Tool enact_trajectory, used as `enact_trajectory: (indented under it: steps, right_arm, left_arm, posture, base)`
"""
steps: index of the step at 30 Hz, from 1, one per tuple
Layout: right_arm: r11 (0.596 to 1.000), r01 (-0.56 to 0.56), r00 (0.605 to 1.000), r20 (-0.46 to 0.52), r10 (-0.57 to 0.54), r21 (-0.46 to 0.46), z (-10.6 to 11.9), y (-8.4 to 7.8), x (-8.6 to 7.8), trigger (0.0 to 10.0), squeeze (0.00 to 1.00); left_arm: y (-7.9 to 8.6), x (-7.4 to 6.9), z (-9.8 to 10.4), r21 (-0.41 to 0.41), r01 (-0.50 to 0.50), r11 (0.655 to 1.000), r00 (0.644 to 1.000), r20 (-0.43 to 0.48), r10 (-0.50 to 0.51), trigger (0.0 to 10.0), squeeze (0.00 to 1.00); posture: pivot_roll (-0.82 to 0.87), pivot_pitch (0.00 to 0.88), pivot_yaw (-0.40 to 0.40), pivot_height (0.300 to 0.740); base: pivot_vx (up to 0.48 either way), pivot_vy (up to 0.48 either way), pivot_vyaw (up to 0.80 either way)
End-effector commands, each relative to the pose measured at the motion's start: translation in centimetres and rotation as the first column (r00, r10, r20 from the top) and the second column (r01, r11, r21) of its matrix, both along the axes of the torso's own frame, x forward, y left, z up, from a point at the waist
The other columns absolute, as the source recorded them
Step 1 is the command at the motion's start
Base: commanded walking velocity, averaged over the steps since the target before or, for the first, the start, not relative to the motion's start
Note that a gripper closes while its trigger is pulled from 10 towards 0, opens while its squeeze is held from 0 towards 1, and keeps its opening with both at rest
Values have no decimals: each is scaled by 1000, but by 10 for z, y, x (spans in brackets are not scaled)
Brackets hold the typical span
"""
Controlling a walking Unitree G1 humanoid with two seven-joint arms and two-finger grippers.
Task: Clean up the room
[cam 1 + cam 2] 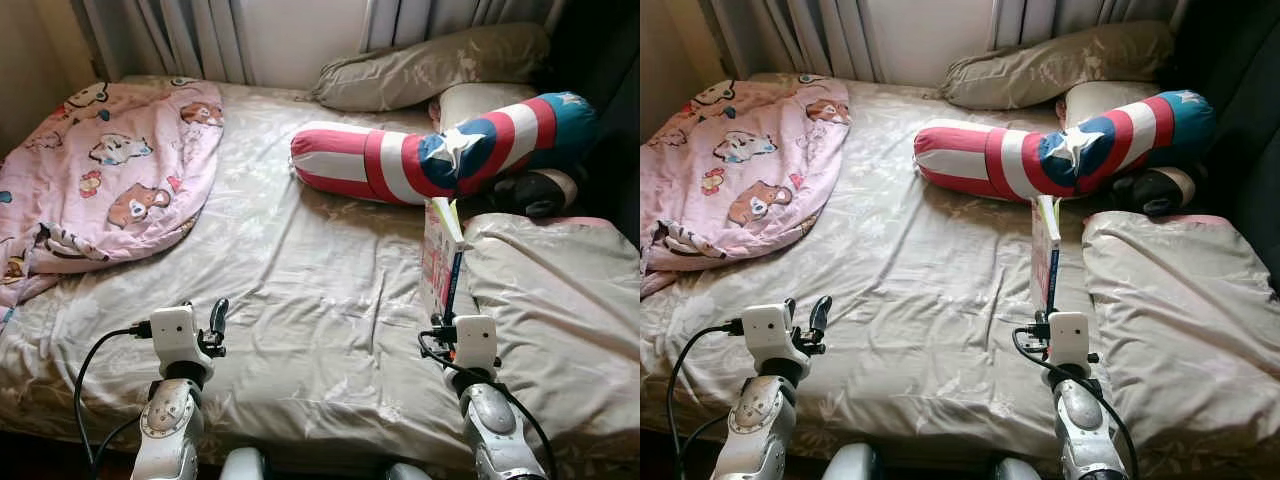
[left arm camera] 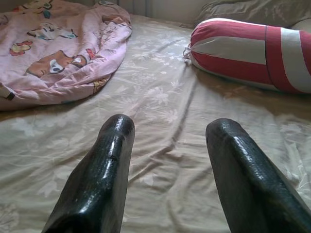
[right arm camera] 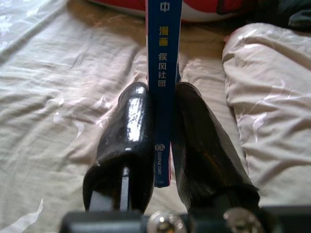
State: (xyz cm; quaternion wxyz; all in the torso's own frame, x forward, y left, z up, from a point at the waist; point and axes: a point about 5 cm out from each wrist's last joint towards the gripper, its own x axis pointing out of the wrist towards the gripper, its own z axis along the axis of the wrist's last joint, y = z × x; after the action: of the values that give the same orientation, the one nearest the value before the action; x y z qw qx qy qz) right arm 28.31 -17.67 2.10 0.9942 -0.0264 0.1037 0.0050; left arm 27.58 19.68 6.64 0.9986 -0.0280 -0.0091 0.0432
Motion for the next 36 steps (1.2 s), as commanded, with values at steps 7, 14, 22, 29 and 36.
enact_trajectory:
  steps: [7, 14, 22, 29, 36]
  right_arm:
    - [1000, -3, 999, 48, 3, -3, 7, -1, 3, 10000, 0]
    - [994, -11, 1000, -10, 10, -109, 1, -5, 4, 10000, 0]
    - [980, -32, 999, -41, 24, -196, 1, -10, 9, 10000, 0]
    - [923, -139, 990, -74, 120, -358, 5, -5, 21, 10000, 0]
    - [790, -316, 949, -156, 276, -526, 6, 1, 28, 10000, 0]
  left_arm:
    - [-1, 0, -1, -5, 6, 1000, 1000, -14, -6, 10000, 0]
    - [-2, -2, -2, -4, 12, 1000, 1000, -18, -12, 10000, 0]
    - [-3, -4, -3, -7, 14, 1000, 1000, -24, -14, 10000, 0]
    - [-3, -7, -3, -7, 18, 1000, 1000, -24, -18, 10000, 0]
    - [5, -11, -4, 10, 8, 1000, 999, -32, -8, 10000, 0]
  posture:
    - [100, 74, -42, 629]
    - [102, 85, -40, 629]
    - [97, 101, -41, 629]
    - [107, 126, -49, 629]
    - [124, 153, -58, 629]
  base:
    - [0, 0, 0]
    - [0, 0, 0]
    - [0, 0, 0]
    - [0, 0, 0]
    - [0, 0, 0]
